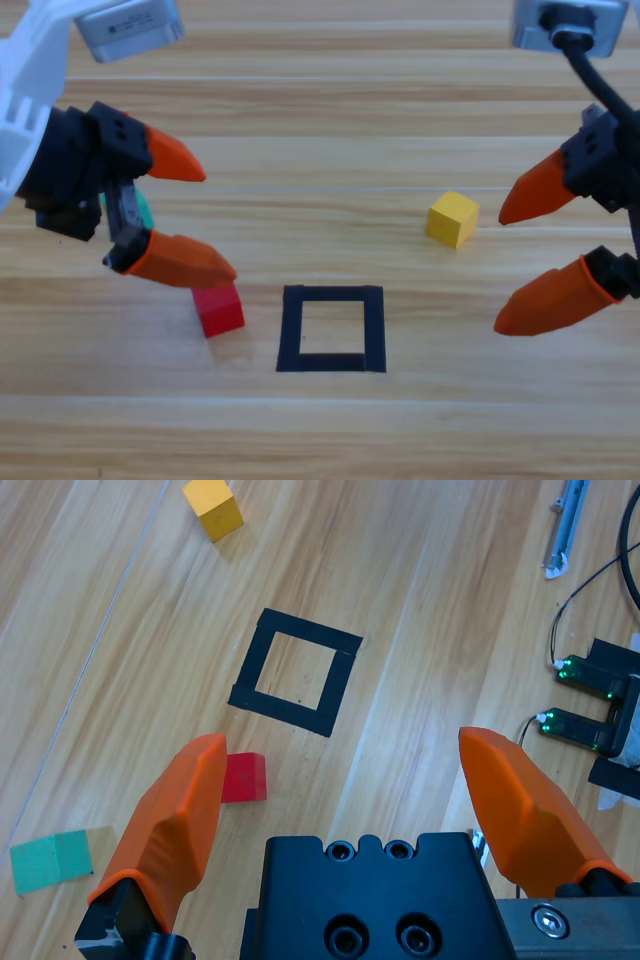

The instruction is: Stack the blocks in the rectangular block: red at the bottom, yellow in the middle, green on top

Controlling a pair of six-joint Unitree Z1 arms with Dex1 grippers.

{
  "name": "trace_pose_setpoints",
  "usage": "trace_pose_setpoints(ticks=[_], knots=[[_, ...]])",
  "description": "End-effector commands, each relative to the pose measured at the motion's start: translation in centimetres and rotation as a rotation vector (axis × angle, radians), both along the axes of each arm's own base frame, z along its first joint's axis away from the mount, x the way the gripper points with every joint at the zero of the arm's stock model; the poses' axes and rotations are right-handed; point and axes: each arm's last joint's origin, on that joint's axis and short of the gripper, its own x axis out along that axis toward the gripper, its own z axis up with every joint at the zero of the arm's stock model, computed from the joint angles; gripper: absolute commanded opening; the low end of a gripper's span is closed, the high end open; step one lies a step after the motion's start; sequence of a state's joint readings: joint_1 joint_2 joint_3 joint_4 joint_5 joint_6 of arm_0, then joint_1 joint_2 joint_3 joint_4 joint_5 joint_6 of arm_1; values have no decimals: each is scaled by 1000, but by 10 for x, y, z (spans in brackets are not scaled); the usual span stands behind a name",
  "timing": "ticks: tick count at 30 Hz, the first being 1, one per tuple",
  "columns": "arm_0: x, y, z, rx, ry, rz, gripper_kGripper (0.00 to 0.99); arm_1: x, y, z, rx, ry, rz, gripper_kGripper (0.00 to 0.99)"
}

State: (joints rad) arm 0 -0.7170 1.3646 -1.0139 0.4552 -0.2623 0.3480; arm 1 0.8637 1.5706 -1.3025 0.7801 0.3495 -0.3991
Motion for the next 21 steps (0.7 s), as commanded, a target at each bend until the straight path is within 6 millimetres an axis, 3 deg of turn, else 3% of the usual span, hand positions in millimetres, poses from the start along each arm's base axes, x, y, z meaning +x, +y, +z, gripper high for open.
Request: trace_pose_setpoints(ticks=[1, 9, 13, 17, 21], knots=[[1, 5, 0, 7, 0, 37, 990, -3, 10, -9, -45, 10, 29, 986], [4, 3, -3, 15, 6, 44, 990, 0, 9, -11, -71, 1, -68, 986], [5, 3, -3, 18, 8, 61, 990, 11, 9, -13, -125, -99, -254, 986], [18, 1, 1, 33, 29, 274, 990, 29, 11, -22, -174, -186, -491, 988], [34, 2, 4, 5, 101, 531, 990, 54, 3, -29, -171, -153, -683, 988]])
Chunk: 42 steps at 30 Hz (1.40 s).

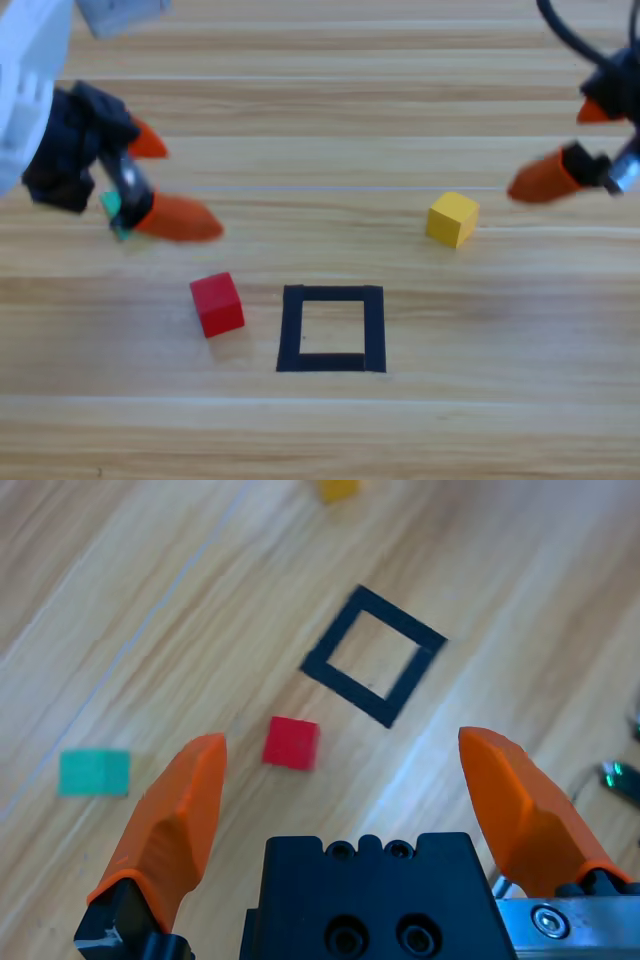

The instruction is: Stack the blocks in the rectangular block: red at the bottom, yellow in the middle, green on top

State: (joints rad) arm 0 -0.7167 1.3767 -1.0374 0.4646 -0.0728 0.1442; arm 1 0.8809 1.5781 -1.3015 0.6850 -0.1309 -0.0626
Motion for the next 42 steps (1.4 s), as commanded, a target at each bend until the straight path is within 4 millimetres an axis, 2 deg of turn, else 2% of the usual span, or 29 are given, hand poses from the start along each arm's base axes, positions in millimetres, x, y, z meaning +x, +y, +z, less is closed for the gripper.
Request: trace_pose_setpoints(ticks=[1, 4, 7, 10, 14, 17, 20, 23, 26, 31, 37, 42], knots=[[31, 5, 0, -32, 109, 332, 990, 37, -1, -29, -14, 58, -211, 988], [47, 14, -13, -38, 244, 524, 990, 51, -12, -29, 24, 87, -281, 988], [59, 15, -37, 7, 361, 690, 990, 66, -10, -39, 29, 142, -293, 986], [67, 12, -61, 51, 433, 814, 990, 94, -8, -52, 18, 206, -326, 986], [67, -5, -80, 96, 474, 910, 990, 150, 21, -87, -104, 381, -281, 985], [64, -18, -82, 95, 490, 930, 990, 185, 44, -114, -222, 471, -228, 986], [60, -31, -86, 91, 509, 970, 990, 206, 43, -129, -239, 505, -240, 988], [64, -53, -86, 95, 524, 989, 990, 209, 45, -136, -260, 503, -196, 988], [71, -83, -87, 118, 531, 1015, 990, 208, 44, -141, -286, 500, -143, 988], [92, -122, -99, 145, 568, 1099, 989, 206, 48, -149, -325, 500, -37, 986], [115, -147, -114, 197, 593, 1180, 989, 202, 60, -159, -361, 494, 70, 986], [126, -152, -135, 223, 614, 1236, 988, 204, 66, -166, -370, 489, 111, 986]])
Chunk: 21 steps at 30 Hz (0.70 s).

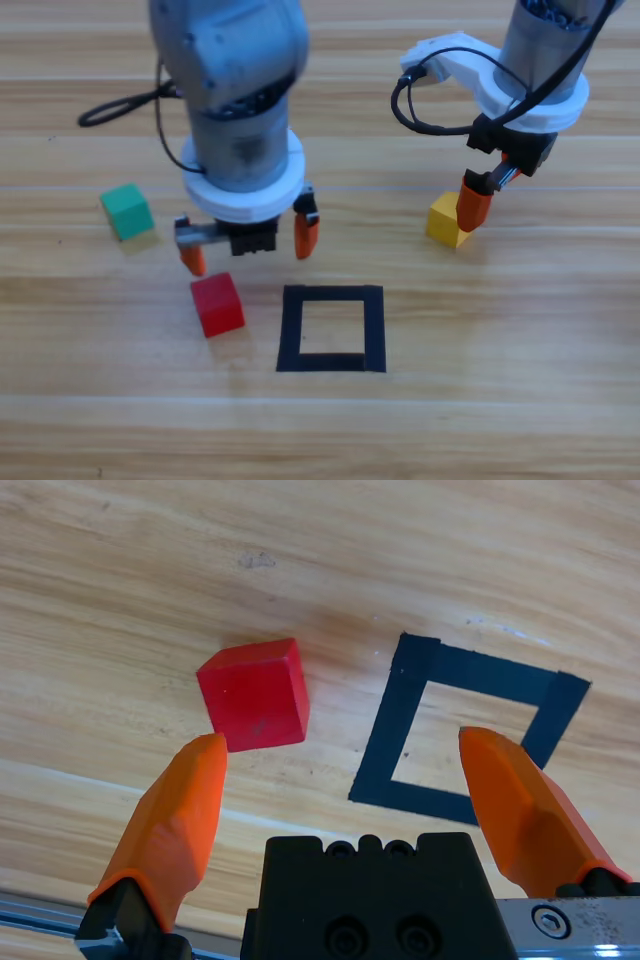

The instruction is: Stack the blocks in the rectangular block: red at the bottom, yellow in the middle, green on top

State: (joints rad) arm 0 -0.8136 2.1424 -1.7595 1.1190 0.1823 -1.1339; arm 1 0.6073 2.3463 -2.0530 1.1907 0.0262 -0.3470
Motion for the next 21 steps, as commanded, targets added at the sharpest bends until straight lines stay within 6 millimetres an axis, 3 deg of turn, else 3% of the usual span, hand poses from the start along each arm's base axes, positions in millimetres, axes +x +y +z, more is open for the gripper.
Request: trace_pose_setpoints(ticks=[1, 6, 13, 17, 21], knots=[[11, -10, -46, 75, 72, 46, 988, 4, 17, -42, -39, 73, 60, 986], [24, 5, -55, 80, 114, 92, 988, 11, 27, -47, -44, 85, 76, 986], [35, 20, -46, 53, 120, 130, 986, 24, 43, -54, -55, 97, 91, 983], [40, 19, -32, 44, 100, 128, 985, 27, 45, -61, -61, 105, 92, 965], [37, 23, -5, 32, 73, 95, 983, 27, 46, -68, -69, 117, 92, 920]])
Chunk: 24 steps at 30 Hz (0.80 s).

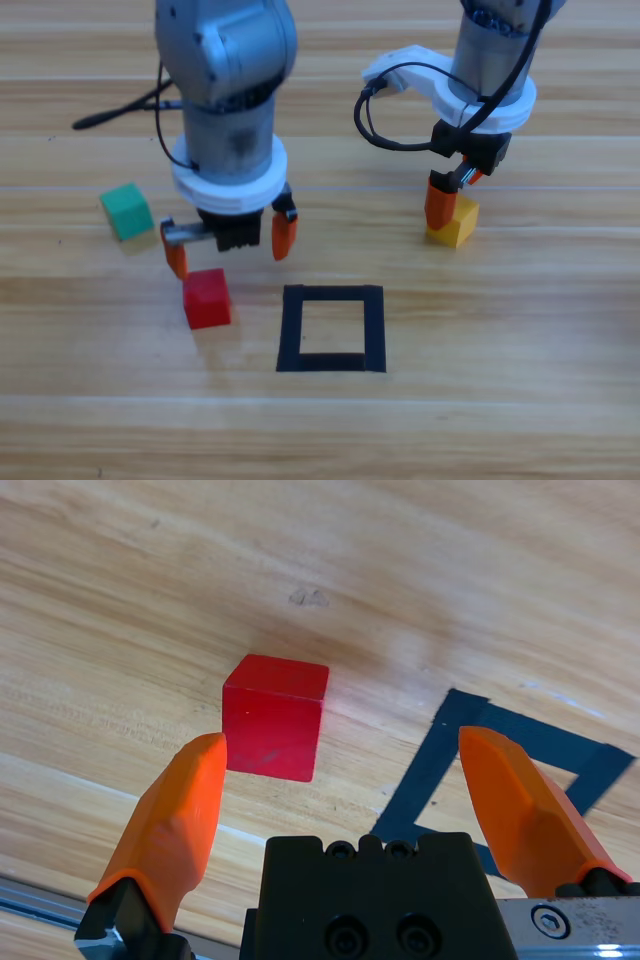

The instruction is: Stack the blocks in the rectangular block: red at the bottom, yellow in the middle, green on top

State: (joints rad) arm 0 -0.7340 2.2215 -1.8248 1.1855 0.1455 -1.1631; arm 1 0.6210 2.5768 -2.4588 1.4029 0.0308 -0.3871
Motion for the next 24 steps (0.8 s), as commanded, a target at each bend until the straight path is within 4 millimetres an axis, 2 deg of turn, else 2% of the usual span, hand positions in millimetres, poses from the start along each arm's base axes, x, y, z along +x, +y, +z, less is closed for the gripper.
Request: trace_pose_setpoints(ticks=[1, 4, 6, 10, 14, 16, 20, 21, 24], knots=[[3, 11, 22, 3, -13, -25, 982, -5, 14, -47, -55, 90, 38, 914], [-5, 17, 31, 2, -10, -74, 971, -4, 15, -55, -64, 102, 38, 891], [-8, 19, 33, 1, 3, -119, 973, -5, 16, -61, -72, 113, 41, 828], [-10, 21, 28, 17, 32, -209, 966, -6, 19, -70, -83, 128, 45, 788], [-13, 23, 12, 17, 71, -253, 937, -6, 19, -75, -92, 137, 47, 741], [-17, 25, 5, 1, 75, -257, 937, -7, 20, -76, -96, 140, 47, 558], [-19, 26, -18, -22, 100, -286, 930, -8, 19, -75, -100, 148, 47, 54], [-20, 26, -21, -24, 102, -293, 927, -9, 18, -73, -101, 149, 44, 0], [-20, 27, -26, -33, 102, -303, 914, -13, 15, -59, -108, 157, 21, 0]])
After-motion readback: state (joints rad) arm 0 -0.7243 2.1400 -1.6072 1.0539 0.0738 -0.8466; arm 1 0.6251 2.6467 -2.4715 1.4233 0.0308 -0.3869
